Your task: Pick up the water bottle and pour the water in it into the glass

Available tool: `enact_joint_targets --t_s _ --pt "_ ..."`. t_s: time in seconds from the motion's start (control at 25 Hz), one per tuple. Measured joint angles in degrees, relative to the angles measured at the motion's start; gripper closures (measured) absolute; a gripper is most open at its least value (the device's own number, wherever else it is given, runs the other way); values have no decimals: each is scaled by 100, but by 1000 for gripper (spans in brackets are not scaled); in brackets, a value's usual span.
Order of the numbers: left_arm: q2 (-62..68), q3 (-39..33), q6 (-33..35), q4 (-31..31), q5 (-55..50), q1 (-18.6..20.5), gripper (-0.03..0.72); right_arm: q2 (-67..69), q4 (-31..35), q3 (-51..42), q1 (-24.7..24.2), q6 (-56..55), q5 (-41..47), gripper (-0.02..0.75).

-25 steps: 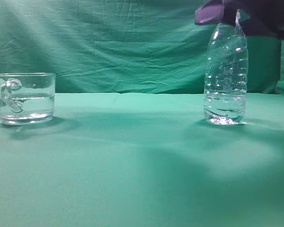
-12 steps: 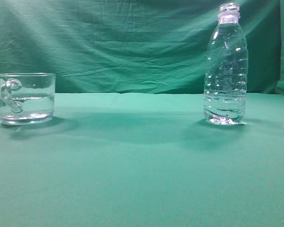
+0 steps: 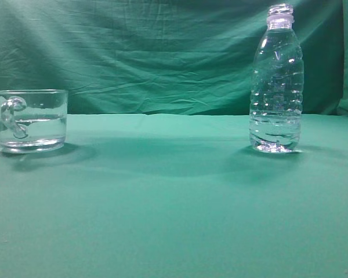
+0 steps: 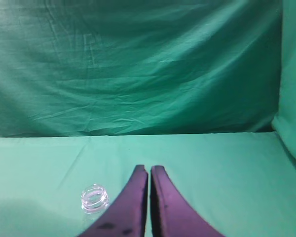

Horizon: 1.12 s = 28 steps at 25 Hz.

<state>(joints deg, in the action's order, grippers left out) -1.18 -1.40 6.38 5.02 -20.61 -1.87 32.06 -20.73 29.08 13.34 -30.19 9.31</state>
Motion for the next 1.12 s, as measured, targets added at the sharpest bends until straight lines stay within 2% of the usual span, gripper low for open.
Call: enact_joint_targets --t_s 0.16,0.52,0.64,0.8,1.0,1.12 --pt "0 0 0 0 0 0 688 -610 342 0 148 0 627 738" --pt "0 0 0 0 0 0 688 -993 433 0 172 26 2460 738" --pt "0 0 0 0 0 0 688 -993 446 0 172 424 2782 738" --pt "0 0 0 0 0 0 688 -1001 481 -51 172 1371 2683 738" --pt "0 0 0 0 0 0 688 -1168 526 -889 172 2367 1351 738" --pt "0 0 0 0 0 0 688 -1438 904 -1434 40 2499 952 738"
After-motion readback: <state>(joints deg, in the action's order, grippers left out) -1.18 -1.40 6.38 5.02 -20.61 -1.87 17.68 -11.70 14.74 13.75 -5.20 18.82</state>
